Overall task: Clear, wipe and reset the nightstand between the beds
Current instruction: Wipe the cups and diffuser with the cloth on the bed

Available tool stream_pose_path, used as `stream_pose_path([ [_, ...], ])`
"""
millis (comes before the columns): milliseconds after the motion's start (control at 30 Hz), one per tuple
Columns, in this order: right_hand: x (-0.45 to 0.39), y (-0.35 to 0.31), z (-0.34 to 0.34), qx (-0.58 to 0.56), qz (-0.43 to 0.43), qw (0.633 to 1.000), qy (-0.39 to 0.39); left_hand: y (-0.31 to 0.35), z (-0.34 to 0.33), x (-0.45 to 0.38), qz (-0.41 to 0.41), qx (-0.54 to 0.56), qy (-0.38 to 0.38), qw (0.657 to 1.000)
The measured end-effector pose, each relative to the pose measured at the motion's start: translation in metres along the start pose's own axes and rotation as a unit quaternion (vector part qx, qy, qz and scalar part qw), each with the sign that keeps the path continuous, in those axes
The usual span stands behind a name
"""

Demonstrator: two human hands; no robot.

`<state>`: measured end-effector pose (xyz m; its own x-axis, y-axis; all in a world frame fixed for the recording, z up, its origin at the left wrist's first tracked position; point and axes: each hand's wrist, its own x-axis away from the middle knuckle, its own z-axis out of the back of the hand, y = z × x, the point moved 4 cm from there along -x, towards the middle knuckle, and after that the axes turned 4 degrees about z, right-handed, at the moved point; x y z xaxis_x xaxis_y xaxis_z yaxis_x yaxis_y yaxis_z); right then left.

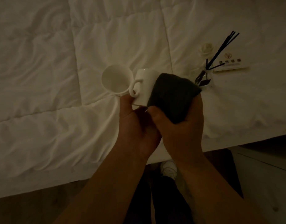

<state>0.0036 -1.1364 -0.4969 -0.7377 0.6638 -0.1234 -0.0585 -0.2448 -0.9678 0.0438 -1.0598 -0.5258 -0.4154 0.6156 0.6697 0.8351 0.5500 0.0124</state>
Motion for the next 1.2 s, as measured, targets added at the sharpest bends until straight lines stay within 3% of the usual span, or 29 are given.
stream_pose_path([
  [100,-0.007,-0.003,0.000,0.053,0.042,0.998,-0.004,-0.003,0.000,0.000,-0.009,-0.062,0.008,0.998],
  [200,-0.028,0.000,0.006,0.012,-0.023,0.998,0.059,-0.003,0.003,0.001,-0.033,-0.120,0.011,0.992],
  [433,-0.038,0.003,0.004,-0.100,-0.094,0.985,0.100,0.014,-0.005,0.004,-0.065,-0.237,0.039,0.969],
  [600,-0.006,-0.003,-0.004,-0.069,-0.067,0.994,0.055,0.021,-0.013,-0.001,-0.126,-0.268,0.042,0.954],
  [800,-0.026,0.010,0.013,-0.130,-0.138,0.970,0.150,0.019,-0.008,0.003,-0.116,-0.379,0.033,0.917],
  [900,-0.041,0.010,0.020,-0.161,-0.147,0.967,0.136,0.024,-0.009,0.008,-0.137,-0.473,0.040,0.869],
  [1033,-0.037,0.003,0.025,-0.008,-0.093,0.995,0.022,0.036,-0.020,0.013,-0.214,-0.635,0.067,0.740],
  [1100,-0.030,0.001,0.025,0.064,-0.046,0.997,-0.020,0.039,-0.024,0.012,-0.234,-0.683,0.070,0.689],
  [1200,-0.023,-0.007,0.028,0.150,0.078,0.983,-0.070,0.037,-0.029,0.013,-0.230,-0.726,0.050,0.646],
])
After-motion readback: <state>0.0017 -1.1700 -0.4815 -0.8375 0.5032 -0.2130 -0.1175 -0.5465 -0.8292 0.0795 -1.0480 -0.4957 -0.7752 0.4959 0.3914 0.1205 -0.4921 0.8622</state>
